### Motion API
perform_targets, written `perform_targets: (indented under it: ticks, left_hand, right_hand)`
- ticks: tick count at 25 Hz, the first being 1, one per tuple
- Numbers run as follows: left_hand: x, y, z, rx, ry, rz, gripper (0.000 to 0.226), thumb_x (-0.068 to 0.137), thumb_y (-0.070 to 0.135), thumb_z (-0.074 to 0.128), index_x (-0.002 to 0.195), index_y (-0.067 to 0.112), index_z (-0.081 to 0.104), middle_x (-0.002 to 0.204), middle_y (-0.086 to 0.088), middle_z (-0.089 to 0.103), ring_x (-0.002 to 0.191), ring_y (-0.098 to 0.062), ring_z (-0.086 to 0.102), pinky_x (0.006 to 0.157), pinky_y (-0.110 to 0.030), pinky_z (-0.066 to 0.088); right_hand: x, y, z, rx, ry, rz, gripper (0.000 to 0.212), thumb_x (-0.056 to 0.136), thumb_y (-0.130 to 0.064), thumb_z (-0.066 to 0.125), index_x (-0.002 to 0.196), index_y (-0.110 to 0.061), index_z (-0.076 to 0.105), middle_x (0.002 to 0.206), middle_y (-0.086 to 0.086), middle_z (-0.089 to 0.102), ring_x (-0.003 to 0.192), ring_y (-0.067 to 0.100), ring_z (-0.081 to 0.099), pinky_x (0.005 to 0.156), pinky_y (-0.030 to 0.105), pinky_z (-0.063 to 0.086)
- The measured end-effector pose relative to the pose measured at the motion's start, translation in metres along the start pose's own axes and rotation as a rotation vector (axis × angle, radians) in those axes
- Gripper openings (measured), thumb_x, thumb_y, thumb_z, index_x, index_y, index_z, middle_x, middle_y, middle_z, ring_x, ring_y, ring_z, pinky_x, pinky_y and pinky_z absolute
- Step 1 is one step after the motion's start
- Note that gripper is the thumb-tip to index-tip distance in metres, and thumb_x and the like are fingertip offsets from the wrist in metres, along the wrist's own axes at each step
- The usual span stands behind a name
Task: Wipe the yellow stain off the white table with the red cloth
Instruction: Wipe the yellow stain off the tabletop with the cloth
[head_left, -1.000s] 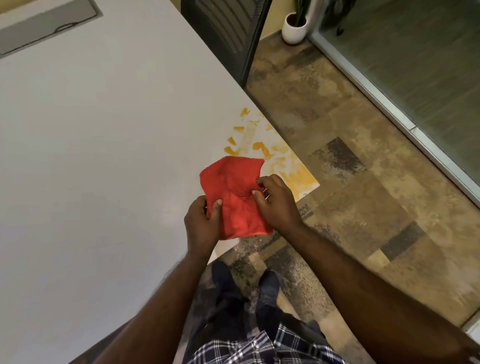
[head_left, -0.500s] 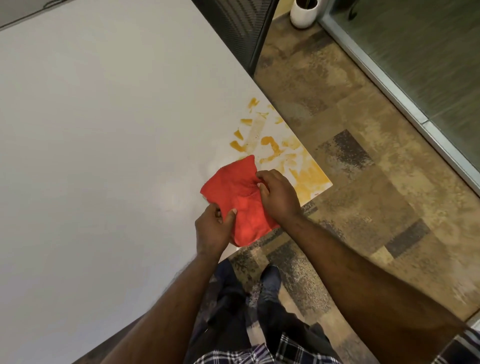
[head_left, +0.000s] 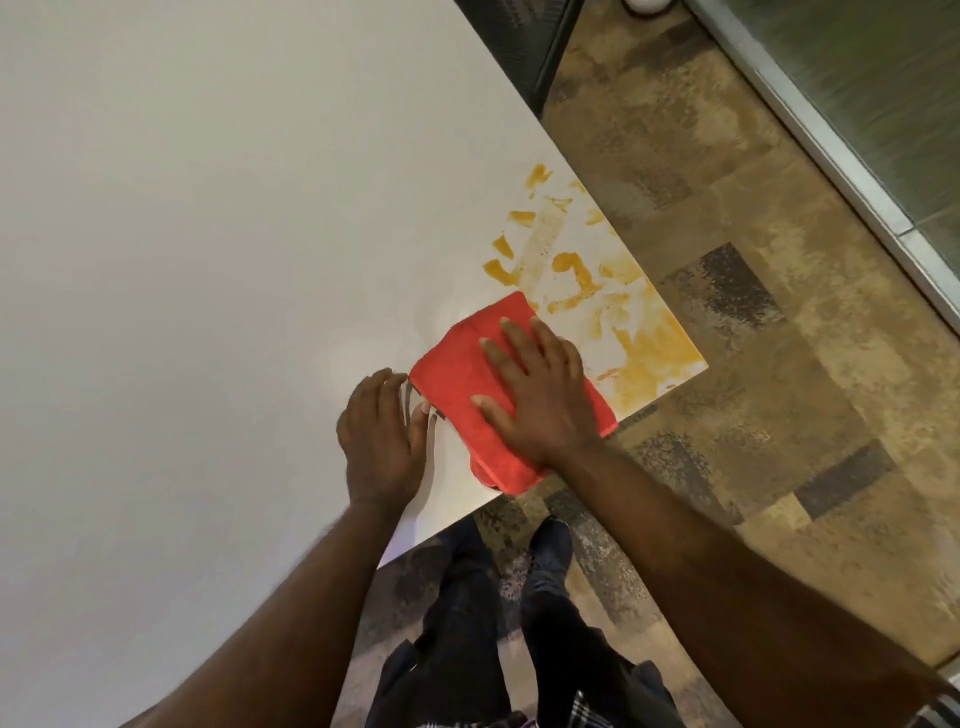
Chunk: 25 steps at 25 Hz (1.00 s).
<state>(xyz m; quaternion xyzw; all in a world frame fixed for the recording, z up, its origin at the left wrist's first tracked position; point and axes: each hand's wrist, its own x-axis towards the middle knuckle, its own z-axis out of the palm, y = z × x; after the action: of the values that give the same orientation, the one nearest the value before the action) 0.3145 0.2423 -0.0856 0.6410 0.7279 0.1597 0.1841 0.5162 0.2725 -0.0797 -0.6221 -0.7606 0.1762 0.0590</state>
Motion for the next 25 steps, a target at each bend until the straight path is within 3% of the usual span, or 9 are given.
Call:
perform_targets:
  ticks: [2, 4, 7, 16, 21, 25]
  left_hand:
    - [-0.003, -0.011, 0.006, 0.02, -0.035, 0.013, 0.049, 0.099, 0.037, 0.04, 0.139, 0.009, 0.047, 0.147, -0.012, 0.047, 0.139, -0.032, 0.038, 0.112, -0.051, 0.029]
    - [-0.005, -0.017, 0.013, 0.032, -0.055, 0.004, 0.052, 0.1, 0.034, 0.038, 0.147, 0.01, 0.039, 0.155, -0.01, 0.038, 0.147, -0.029, 0.027, 0.119, -0.047, 0.018]
    - [-0.005, -0.019, 0.019, 0.056, -0.035, 0.004, 0.054, 0.1, 0.032, 0.038, 0.149, 0.01, 0.036, 0.156, -0.008, 0.036, 0.148, -0.027, 0.025, 0.12, -0.044, 0.015]
    - [-0.006, -0.017, 0.019, 0.093, -0.003, 0.011, 0.059, 0.098, 0.035, 0.034, 0.149, 0.006, 0.038, 0.156, -0.01, 0.036, 0.148, -0.028, 0.026, 0.121, -0.045, 0.016]
    - [-0.007, -0.018, 0.02, 0.114, 0.011, 0.018, 0.061, 0.098, 0.036, 0.037, 0.15, 0.005, 0.035, 0.157, -0.011, 0.033, 0.148, -0.029, 0.025, 0.121, -0.043, 0.015]
    - [-0.006, -0.019, 0.021, 0.113, 0.012, 0.018, 0.064, 0.098, 0.041, 0.03, 0.151, 0.006, 0.033, 0.158, -0.011, 0.032, 0.148, -0.028, 0.024, 0.121, -0.043, 0.014]
  right_hand:
    - [-0.002, -0.003, 0.013, -0.108, -0.11, -0.115, 0.08, 0.089, -0.077, 0.023, 0.156, -0.033, 0.009, 0.166, 0.001, -0.005, 0.15, 0.03, -0.016, 0.118, 0.06, -0.002]
    - [-0.003, -0.005, 0.023, -0.151, -0.138, -0.124, 0.09, 0.083, -0.085, 0.02, 0.156, -0.034, 0.002, 0.165, 0.002, -0.011, 0.148, 0.032, -0.022, 0.116, 0.064, -0.005]
    - [0.002, -0.007, 0.032, -0.191, -0.119, -0.08, 0.094, 0.08, -0.087, 0.02, 0.156, -0.034, -0.001, 0.166, 0.002, -0.009, 0.149, 0.034, -0.018, 0.116, 0.064, -0.003]
    - [0.025, 0.012, 0.026, -0.137, -0.03, 0.037, 0.066, 0.096, -0.06, 0.027, 0.155, -0.039, 0.005, 0.166, -0.002, 0.001, 0.151, 0.03, -0.009, 0.12, 0.055, -0.002]
    - [0.017, 0.031, 0.024, -0.11, 0.009, 0.1, 0.066, 0.097, -0.055, 0.028, 0.156, -0.035, 0.006, 0.166, 0.0, -0.002, 0.152, 0.03, -0.008, 0.121, 0.054, 0.002]
    - [-0.003, 0.012, 0.033, -0.105, -0.037, 0.014, 0.067, 0.094, -0.064, 0.024, 0.154, -0.042, 0.004, 0.166, -0.002, -0.006, 0.151, 0.031, -0.013, 0.119, 0.06, 0.0]
